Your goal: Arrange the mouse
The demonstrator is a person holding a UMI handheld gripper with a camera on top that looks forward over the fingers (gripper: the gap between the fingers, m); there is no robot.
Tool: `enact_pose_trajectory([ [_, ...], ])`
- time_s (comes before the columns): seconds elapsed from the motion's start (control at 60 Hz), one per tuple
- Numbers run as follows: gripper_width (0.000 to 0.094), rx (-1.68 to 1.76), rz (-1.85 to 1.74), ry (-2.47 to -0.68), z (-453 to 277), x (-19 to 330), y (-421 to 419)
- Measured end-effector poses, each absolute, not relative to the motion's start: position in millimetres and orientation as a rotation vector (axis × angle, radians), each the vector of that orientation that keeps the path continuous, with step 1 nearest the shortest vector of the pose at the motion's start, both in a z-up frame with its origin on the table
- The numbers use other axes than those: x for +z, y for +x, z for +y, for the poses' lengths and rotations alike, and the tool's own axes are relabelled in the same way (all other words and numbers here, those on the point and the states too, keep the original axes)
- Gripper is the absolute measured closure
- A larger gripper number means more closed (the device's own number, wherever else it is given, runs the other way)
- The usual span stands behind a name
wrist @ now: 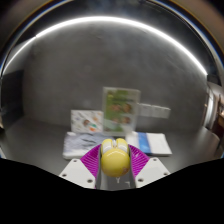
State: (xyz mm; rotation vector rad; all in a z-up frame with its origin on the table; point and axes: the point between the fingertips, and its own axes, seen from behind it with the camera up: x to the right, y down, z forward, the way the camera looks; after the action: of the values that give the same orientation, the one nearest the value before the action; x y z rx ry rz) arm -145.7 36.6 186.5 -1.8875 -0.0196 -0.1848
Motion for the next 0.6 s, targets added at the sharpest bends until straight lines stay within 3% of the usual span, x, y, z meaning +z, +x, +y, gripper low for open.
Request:
enact_pose_trajectory([
  [0.1, 0.0548, -0.23, 0.072, -2.011, 17, 120, -54],
  [0.233, 0.0547, -0.149, 0.078, -2.18, 21, 23, -13],
  [0.317, 0.0533, -0.094, 0.026, -2.24, 22, -11, -15],
  [0.383, 0.0528, -0.06, -0.002, -2.216, 27, -11, -15],
  [0.45, 0.0442, -0.025, -0.012, -2.23, 28, -10, -17],
  [0.467, 0.0362, -0.02, -0.02, -2.227, 29, -9, -17],
  [0.483, 0.0386, -0.016, -0.028, -2.23, 28, -10, -17],
  [0.5, 0.0299, -0.014, -0.031, -2.231, 28, -11, -16],
  [0.583, 0.0033, -0.006, -0.043, -2.216, 18, -4, -9],
  [0.6, 0.0089, -0.002, -0.047, -2.211, 14, 0, -7],
])
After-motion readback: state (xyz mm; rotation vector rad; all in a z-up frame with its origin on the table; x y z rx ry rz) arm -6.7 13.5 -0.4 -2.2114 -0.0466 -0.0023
